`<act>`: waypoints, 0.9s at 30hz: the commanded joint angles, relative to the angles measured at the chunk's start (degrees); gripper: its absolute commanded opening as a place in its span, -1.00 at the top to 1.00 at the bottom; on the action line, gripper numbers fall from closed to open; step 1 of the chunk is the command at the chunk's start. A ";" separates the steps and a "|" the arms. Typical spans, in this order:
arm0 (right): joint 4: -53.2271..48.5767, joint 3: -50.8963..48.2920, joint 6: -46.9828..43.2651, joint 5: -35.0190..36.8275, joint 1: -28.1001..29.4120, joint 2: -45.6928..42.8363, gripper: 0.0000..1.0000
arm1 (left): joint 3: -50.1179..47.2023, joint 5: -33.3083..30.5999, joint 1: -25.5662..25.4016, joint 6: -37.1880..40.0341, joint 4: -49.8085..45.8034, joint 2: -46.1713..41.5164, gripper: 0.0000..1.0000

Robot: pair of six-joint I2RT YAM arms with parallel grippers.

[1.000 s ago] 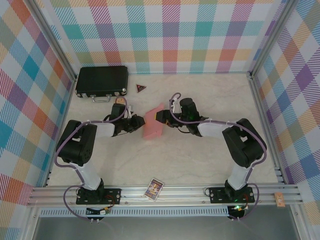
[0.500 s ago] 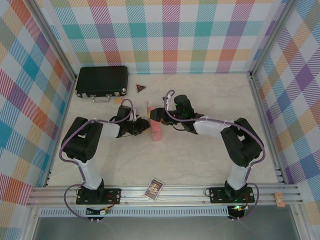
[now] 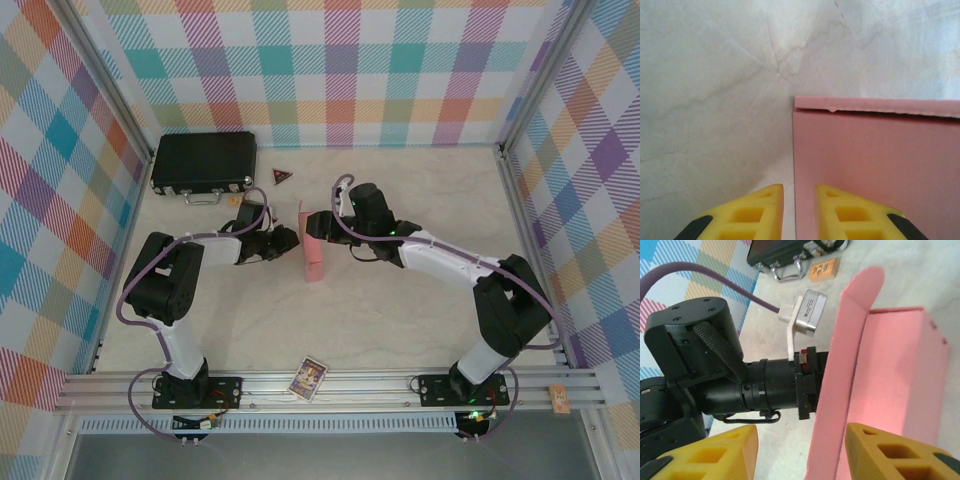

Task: Fold the paper box

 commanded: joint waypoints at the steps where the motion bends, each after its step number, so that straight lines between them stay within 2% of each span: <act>1: -7.74 -0.09 -1.22 9.29 -0.74 -1.74 0.09 | 1.65 -1.29 -0.04 1.13 -2.57 -0.96 0.54; 5: -13.69 -0.02 -0.59 13.40 -2.10 1.47 0.20 | 2.37 -1.72 0.02 0.94 -2.34 -0.40 0.49; 12: -7.94 -3.77 1.98 7.34 -1.44 7.49 0.41 | 7.52 1.94 -0.04 2.50 -2.05 4.22 0.47; 19: -2.55 -6.69 5.83 4.45 0.82 9.44 0.41 | 13.85 7.34 -0.41 3.67 -3.61 9.34 0.46; 27: 5.59 -8.53 10.24 3.03 2.75 11.65 0.42 | 18.55 7.93 -1.12 6.79 -8.67 11.37 0.40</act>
